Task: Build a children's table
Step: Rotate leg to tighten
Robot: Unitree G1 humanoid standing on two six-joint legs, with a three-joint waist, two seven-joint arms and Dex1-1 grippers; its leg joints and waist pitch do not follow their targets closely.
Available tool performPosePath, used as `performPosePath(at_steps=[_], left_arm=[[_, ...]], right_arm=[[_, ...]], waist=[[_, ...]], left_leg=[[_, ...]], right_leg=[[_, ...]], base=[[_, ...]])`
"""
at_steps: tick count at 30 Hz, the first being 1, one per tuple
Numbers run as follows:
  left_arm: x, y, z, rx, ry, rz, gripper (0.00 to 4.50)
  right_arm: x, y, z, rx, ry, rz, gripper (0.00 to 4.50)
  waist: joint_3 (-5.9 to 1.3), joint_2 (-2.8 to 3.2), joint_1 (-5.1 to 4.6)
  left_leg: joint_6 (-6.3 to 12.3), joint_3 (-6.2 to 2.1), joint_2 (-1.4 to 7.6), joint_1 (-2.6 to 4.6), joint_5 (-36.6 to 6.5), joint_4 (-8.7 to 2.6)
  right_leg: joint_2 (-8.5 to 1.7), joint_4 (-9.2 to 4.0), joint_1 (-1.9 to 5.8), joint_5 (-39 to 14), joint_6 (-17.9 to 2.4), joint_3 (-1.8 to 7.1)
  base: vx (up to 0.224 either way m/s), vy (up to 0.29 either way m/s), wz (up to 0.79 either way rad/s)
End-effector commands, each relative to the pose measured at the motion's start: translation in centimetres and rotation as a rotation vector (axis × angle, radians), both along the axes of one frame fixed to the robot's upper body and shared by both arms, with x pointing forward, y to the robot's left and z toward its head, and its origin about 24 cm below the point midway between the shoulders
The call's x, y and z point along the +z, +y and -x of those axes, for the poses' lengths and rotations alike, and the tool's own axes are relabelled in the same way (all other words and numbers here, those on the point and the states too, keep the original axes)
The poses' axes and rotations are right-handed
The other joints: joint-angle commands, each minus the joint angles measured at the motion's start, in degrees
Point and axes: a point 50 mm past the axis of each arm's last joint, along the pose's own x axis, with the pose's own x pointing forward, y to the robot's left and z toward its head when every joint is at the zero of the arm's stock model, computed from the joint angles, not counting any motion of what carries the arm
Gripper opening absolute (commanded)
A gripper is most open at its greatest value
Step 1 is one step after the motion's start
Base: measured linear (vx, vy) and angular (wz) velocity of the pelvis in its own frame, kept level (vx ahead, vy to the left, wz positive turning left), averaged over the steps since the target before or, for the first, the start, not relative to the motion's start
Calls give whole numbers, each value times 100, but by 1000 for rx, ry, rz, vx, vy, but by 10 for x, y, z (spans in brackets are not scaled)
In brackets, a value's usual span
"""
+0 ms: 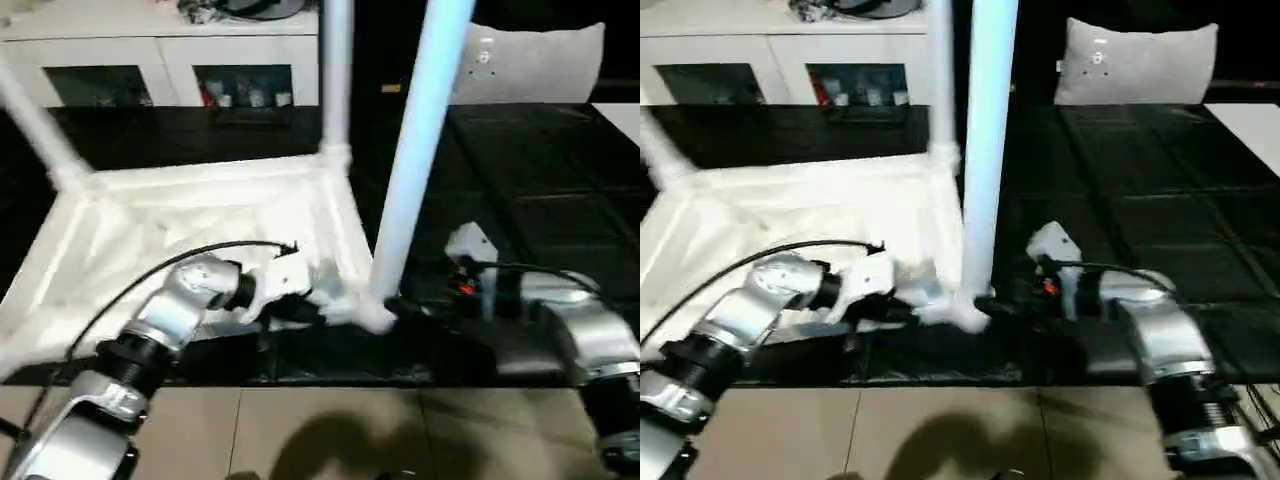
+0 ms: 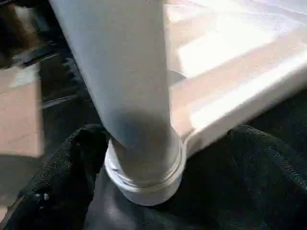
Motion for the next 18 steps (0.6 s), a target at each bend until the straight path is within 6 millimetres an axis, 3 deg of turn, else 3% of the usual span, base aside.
performPosePath(at_steps=[1,12,14,18], left_arm=[[-3,-7,7,-118,14,-40,0],[2,-7,11,-222,29,-36,0],[2,-7,11,-224,27,-35,0],[1,-7,11,-226,28,-37,0]], right_arm=[[6,5,1,74,-17,-8,444],[2,12,15,246,113,-57,368],[1,13,15,250,116,-57,340],[0,14,17,262,127,-65,328]], waist=[[-374,-68,-5],[-384,-84,105],[-385,-81,111],[-393,-78,110]], left_leg=[[494,114,-9,-33,-1167,-374],[443,116,5,-28,-1079,-374],[416,115,3,-22,-1104,-375],[391,112,-4,-27,-1076,-372]], right_leg=[[-204,-419,345,-1820,-1090,220],[-207,-404,345,-1849,-1064,228],[-210,-407,341,-1896,-1054,225],[-209,-403,351,-1888,-1032,224]], base=[[0,0,0],[0,0,0],[0,0,0],[0,0,0]])
